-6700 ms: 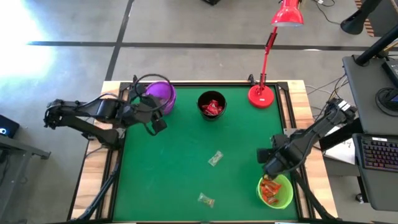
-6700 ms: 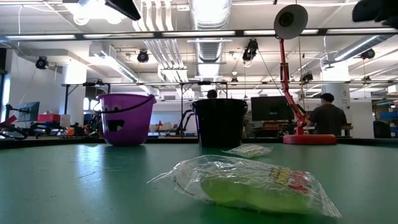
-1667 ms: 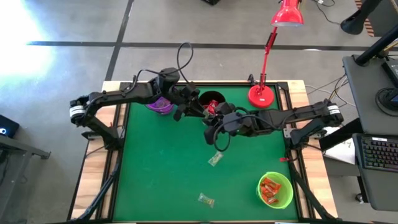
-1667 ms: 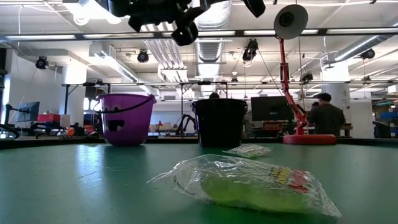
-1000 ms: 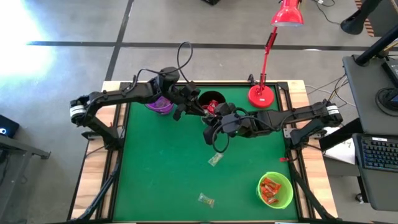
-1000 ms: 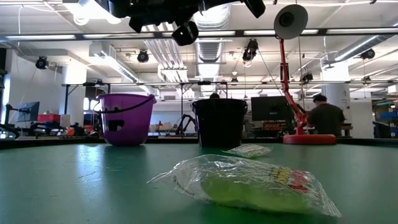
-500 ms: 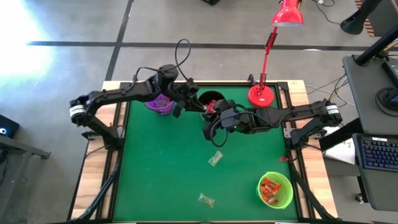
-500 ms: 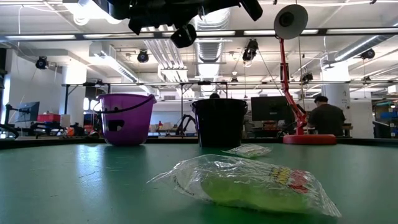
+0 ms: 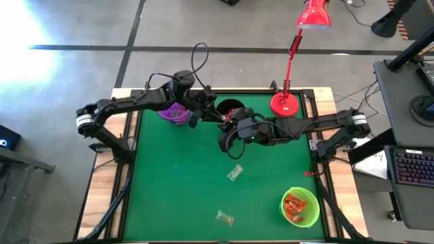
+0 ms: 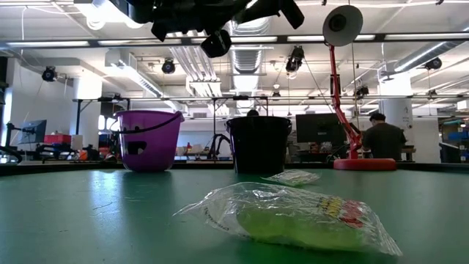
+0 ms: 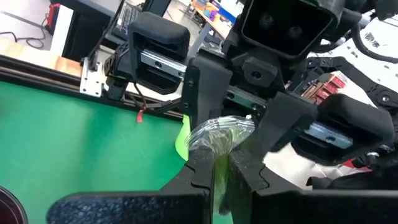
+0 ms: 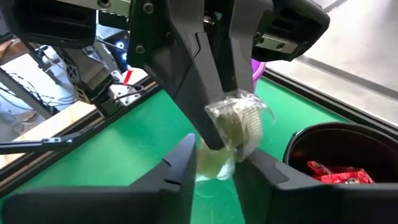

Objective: Sort candy
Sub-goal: Put the green gummy into the violet bucket

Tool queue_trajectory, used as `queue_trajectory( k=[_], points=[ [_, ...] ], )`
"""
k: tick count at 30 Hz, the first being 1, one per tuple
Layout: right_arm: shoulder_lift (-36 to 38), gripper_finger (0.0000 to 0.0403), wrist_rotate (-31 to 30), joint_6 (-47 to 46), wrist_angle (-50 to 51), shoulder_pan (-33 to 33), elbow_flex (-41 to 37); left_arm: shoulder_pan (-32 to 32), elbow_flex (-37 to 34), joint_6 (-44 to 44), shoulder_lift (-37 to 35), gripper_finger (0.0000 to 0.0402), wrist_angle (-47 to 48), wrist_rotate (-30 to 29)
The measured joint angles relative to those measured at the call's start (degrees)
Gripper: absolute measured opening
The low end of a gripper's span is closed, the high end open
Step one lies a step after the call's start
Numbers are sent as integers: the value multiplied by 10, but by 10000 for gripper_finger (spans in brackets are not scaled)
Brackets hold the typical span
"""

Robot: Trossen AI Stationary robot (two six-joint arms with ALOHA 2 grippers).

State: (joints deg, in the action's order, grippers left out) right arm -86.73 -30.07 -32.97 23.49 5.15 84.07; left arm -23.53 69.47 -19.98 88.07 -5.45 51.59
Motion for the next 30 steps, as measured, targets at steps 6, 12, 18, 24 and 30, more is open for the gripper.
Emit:
queue_trajectory(
  k=[6, 12, 18, 24, 30],
  points=[
    [1, 131, -10, -4, -2, 1, 0, -2, 0, 0, 0, 2, 12, -1],
    [15, 148, -11, -4, 3, 2, 0, -15, 0, 41, 0, 0, 53, -25],
    [35, 149, -14, 35, 24, 1, 0, -41, 0, 55, 0, 0, 75, -37],
    [52, 143, -51, 45, 78, -16, 1, -87, 0, 124, -6, 0, 177, -115],
    [59, 143, -65, 72, 123, -61, 1, -124, 0, 187, -8, 0, 316, -168]
  ],
)
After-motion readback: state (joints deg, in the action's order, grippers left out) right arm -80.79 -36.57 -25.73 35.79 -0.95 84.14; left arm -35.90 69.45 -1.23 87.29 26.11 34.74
